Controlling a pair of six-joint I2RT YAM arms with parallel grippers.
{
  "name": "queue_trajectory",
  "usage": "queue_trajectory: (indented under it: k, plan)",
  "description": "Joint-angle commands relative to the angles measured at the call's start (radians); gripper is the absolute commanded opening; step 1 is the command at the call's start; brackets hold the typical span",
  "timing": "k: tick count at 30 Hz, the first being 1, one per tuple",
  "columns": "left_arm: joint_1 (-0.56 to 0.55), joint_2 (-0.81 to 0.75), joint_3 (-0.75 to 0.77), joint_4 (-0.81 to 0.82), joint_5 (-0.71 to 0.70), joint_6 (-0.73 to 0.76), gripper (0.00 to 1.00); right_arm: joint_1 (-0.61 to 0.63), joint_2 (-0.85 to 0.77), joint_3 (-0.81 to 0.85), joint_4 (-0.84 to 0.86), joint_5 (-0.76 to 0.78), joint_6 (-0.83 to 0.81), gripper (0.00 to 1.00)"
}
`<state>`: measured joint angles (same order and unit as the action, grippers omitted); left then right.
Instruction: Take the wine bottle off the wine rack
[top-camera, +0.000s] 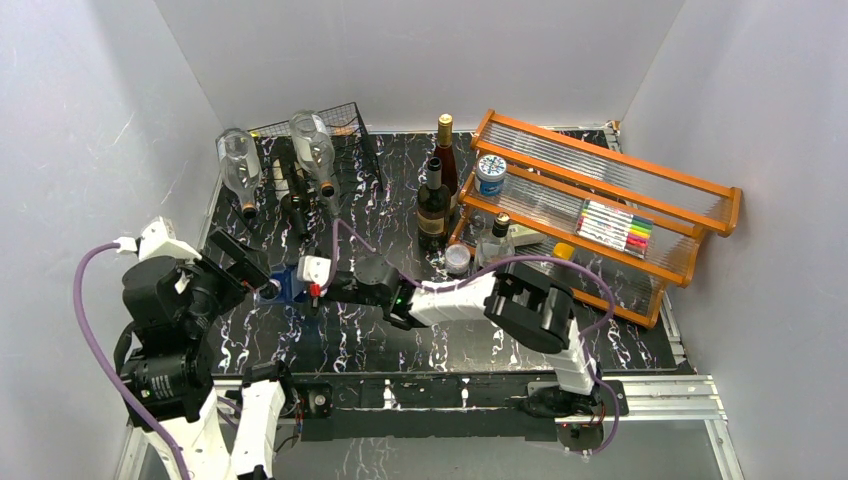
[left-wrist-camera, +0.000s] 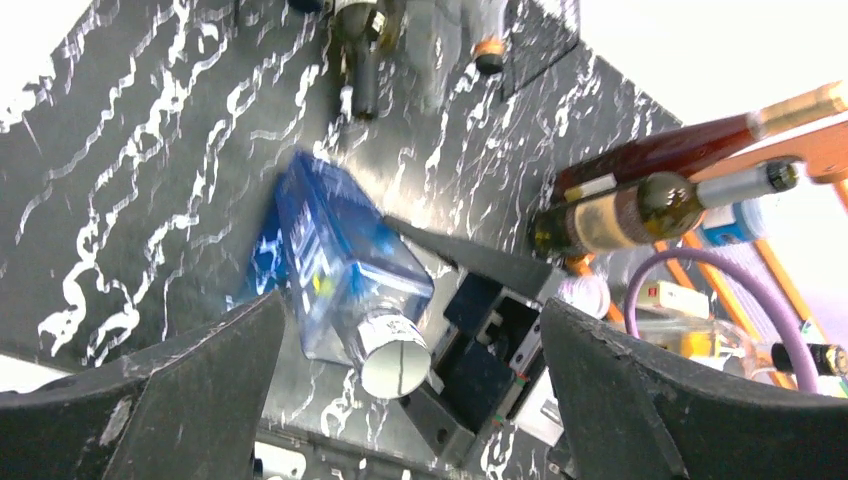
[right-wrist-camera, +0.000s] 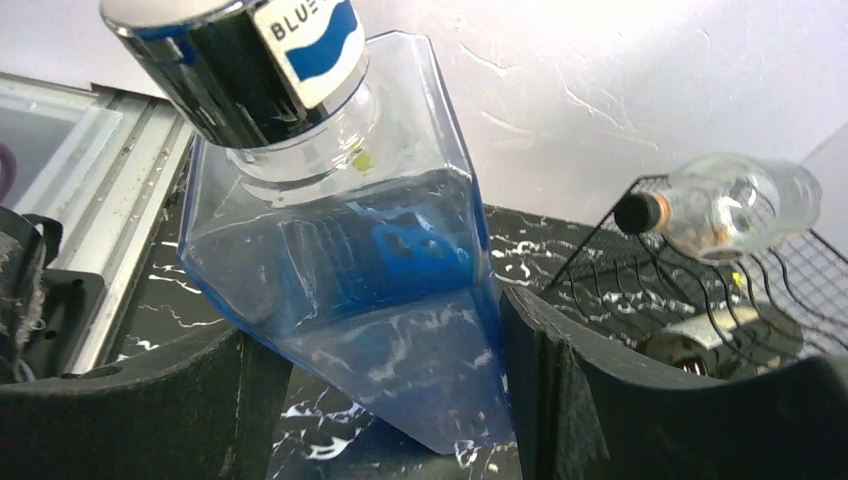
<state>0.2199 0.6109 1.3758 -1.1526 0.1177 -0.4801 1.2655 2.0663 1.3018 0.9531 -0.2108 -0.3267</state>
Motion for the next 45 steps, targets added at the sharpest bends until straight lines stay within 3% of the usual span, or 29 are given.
queue_trajectory:
  k: [1, 11, 14, 21, 26, 30, 35, 45]
  plan:
    - [-0.002, -0.013, 0.053, 0.117, -0.024, 0.062, 0.98, 0.007, -0.164, -0.038, 0.05, 0.123, 0.123, 0.13]
    - [-0.078, -0.034, 0.094, 0.207, 0.041, 0.205, 0.98, -0.003, -0.317, -0.039, -0.251, 0.383, 0.271, 0.01]
    - [-0.148, -0.035, 0.1, 0.227, 0.059, 0.286, 0.98, -0.015, -0.368, -0.03, -0.321, 0.44, 0.297, 0.0]
    - [-0.376, 0.036, 0.183, 0.176, -0.051, 0.42, 0.98, -0.055, -0.417, -0.049, -0.37, 0.55, 0.327, 0.0]
    - [-0.42, 0.091, 0.242, 0.143, -0.102, 0.395, 0.98, -0.088, -0.462, -0.057, -0.427, 0.609, 0.362, 0.0]
    - [-0.421, 0.123, 0.267, 0.177, -0.174, 0.254, 0.98, -0.125, -0.517, -0.071, -0.498, 0.613, 0.414, 0.0]
    - [-0.421, 0.12, 0.207, 0.326, -0.094, 0.192, 0.98, -0.175, -0.577, -0.082, -0.611, 0.575, 0.461, 0.0]
    - [-0.425, 0.189, 0.218, 0.397, -0.016, 0.249, 0.98, -0.235, -0.702, -0.181, -0.691, 0.53, 0.47, 0.0]
